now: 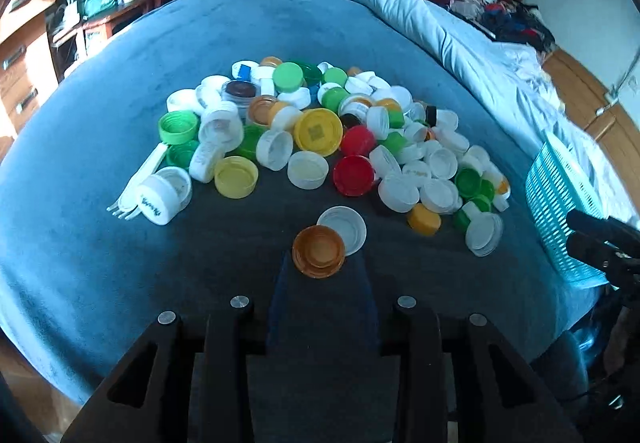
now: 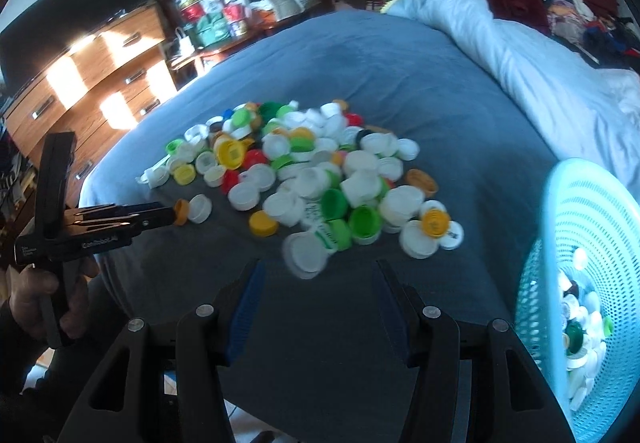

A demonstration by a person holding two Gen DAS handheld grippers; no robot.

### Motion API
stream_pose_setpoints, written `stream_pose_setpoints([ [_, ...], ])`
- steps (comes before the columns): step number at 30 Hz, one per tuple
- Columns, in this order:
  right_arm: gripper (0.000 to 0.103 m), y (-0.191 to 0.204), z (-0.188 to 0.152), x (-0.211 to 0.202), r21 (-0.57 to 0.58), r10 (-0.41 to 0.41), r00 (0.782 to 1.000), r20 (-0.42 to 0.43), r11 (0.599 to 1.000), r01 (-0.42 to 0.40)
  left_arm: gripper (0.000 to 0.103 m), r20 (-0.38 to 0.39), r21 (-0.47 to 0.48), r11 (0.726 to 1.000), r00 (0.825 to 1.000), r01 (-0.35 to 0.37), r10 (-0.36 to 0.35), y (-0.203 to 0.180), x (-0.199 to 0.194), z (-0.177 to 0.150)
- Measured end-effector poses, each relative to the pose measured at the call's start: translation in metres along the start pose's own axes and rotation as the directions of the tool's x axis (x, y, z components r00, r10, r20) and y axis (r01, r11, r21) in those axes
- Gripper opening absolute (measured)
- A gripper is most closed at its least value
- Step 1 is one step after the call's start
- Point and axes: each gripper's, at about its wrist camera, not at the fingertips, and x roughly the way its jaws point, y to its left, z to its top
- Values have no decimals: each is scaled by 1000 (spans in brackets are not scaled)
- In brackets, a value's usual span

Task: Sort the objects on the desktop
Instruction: 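Grasp an orange cap with the left gripper while the right gripper grasps a white cap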

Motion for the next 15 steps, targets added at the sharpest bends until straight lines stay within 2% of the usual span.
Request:
stream_pose_setpoints([
  [4, 60, 7, 2, 8, -9, 10, 1000, -12, 1000, -10, 29, 8, -1, 999, 999, -38, 38, 3, 10, 1],
  [7, 60, 12, 5, 12, -16, 14, 1000, -19, 1000, -14, 29, -5, -8, 1000, 1000, -22, 22, 7, 17, 2],
  [9, 60, 17, 7, 17, -26, 20, 1000, -24, 999, -20, 25, -5, -7, 1000, 1000, -21, 21, 9, 15, 1],
  [15, 60, 50, 19, 42, -97, 91, 996, -21, 991, -93, 25, 64, -114, 992, 996, -50, 57, 44, -24, 4],
])
